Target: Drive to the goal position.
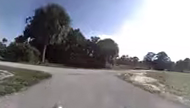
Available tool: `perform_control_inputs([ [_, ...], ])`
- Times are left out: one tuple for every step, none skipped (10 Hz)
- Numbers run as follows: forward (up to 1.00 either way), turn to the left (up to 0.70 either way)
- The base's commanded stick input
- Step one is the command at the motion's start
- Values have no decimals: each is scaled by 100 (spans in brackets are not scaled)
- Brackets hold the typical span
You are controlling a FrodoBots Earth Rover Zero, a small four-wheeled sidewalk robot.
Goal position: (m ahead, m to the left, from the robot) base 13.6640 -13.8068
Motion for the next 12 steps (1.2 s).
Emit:
perform_control_inputs([
  [70, 11],
  [70, 35],
  [70, 35],
  [70, 31],
  [70, 0],
  [70, 0],
  [70, 0],
  [70, 0],
  [70, 0],
  [70, 0],
  [70, 0],
  [70, 0],
])
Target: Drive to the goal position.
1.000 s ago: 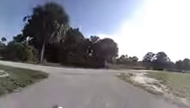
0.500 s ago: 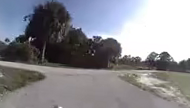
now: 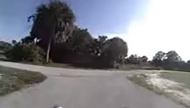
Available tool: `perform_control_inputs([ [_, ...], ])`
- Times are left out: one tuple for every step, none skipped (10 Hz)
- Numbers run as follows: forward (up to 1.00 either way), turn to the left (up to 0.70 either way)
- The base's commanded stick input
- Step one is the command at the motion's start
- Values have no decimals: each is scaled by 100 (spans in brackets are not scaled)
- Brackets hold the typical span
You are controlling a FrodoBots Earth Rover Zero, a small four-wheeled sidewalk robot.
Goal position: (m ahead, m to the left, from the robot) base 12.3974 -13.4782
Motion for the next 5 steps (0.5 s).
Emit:
perform_control_inputs([
  [70, 0],
  [70, 0],
  [70, 0],
  [70, 0],
  [70, 0],
])
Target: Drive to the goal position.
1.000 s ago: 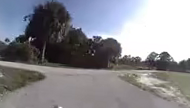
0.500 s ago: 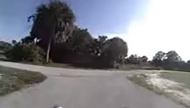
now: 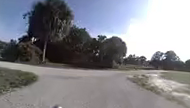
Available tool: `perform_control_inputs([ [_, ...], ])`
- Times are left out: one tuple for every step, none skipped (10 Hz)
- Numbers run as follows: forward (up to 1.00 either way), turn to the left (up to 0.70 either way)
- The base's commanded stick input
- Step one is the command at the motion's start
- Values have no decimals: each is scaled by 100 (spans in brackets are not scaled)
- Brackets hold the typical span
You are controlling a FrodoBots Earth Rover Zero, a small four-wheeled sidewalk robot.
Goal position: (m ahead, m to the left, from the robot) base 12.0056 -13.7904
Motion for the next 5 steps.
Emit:
perform_control_inputs([
  [70, 0],
  [70, 0],
  [70, 0],
  [70, 0],
  [70, 0],
])
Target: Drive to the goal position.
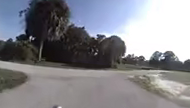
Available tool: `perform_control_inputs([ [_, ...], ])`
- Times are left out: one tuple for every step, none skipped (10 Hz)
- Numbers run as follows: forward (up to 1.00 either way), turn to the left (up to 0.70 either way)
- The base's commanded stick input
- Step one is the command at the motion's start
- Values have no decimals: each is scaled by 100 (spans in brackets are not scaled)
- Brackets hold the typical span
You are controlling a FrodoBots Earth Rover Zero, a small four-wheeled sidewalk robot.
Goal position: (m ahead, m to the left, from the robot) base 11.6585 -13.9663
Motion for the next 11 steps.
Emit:
perform_control_inputs([
  [70, 0],
  [70, 0],
  [70, 0],
  [70, 0],
  [70, 0],
  [70, 0],
  [70, 0],
  [70, 0],
  [70, 0],
  [70, 0],
  [70, 0],
])
